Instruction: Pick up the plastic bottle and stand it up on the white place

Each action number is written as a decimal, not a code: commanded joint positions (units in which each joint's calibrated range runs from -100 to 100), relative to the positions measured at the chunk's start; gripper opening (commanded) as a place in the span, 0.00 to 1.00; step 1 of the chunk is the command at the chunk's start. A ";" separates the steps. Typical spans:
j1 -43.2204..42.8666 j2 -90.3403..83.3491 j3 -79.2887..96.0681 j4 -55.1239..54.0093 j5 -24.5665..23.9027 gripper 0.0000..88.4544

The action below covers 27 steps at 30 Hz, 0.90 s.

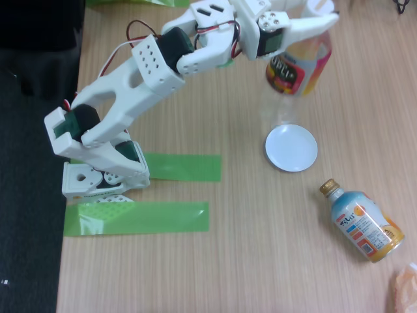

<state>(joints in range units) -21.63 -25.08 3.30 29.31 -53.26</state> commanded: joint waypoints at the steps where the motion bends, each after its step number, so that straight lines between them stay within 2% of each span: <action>1: 0.30 0.18 -0.27 -5.28 -1.40 0.11; 17: 6.67 -0.58 22.55 -24.42 -0.87 0.11; 27: 8.00 -6.12 31.06 -33.95 -0.77 0.11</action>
<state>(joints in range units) -13.49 -27.61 33.76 -2.12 -54.36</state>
